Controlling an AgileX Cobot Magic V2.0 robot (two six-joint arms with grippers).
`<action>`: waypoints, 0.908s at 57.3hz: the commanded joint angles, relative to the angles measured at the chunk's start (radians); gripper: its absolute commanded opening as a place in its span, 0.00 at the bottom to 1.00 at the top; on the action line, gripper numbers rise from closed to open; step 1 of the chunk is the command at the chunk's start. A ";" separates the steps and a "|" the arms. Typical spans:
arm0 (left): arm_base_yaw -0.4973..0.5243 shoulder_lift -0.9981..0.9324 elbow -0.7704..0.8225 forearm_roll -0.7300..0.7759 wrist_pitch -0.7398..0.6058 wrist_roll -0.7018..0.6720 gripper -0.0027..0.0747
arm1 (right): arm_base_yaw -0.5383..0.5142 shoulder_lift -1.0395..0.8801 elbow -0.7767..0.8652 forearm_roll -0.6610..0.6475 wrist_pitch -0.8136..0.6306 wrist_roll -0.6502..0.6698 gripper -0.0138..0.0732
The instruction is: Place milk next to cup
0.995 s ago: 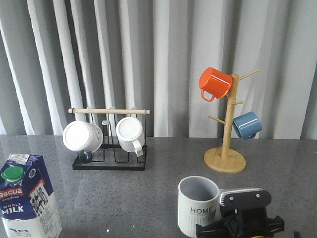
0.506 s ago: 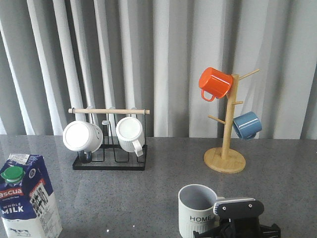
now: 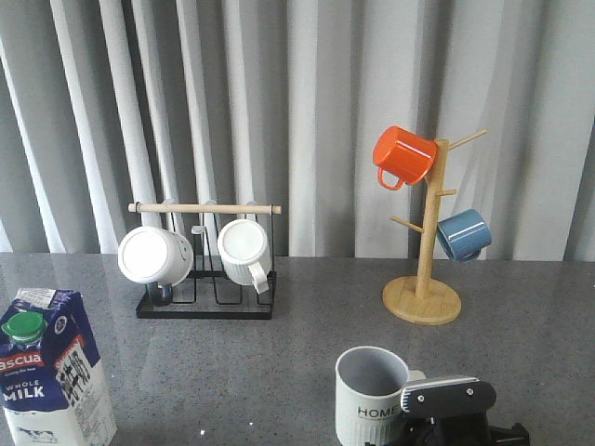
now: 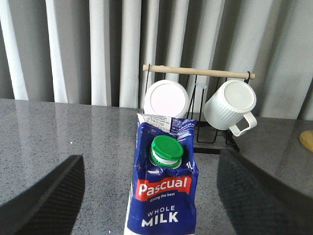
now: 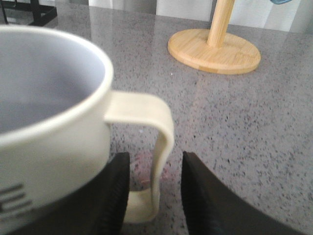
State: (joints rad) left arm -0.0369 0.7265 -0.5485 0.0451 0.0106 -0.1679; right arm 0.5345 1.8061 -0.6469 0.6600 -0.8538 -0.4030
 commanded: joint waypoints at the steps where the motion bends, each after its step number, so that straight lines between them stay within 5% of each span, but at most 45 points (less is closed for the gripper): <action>1: -0.005 -0.003 -0.034 -0.006 -0.074 -0.008 0.72 | 0.000 -0.071 0.011 -0.036 -0.087 -0.001 0.50; 21: -0.005 -0.003 -0.034 -0.006 -0.074 -0.008 0.72 | 0.000 -0.266 0.139 -0.121 -0.045 -0.018 0.50; 31: -0.005 -0.003 -0.034 -0.006 -0.074 -0.008 0.72 | -0.003 -0.414 0.149 -0.089 0.101 -0.173 0.50; 41: -0.005 -0.003 -0.034 -0.006 -0.074 -0.008 0.72 | -0.015 -0.551 0.149 0.060 0.095 -0.325 0.48; 52: -0.005 -0.003 -0.034 -0.006 -0.074 -0.008 0.72 | -0.092 -0.710 0.148 0.070 0.144 -0.445 0.36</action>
State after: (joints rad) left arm -0.0369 0.7265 -0.5485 0.0451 0.0106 -0.1679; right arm 0.4744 1.1710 -0.4794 0.7553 -0.6838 -0.7841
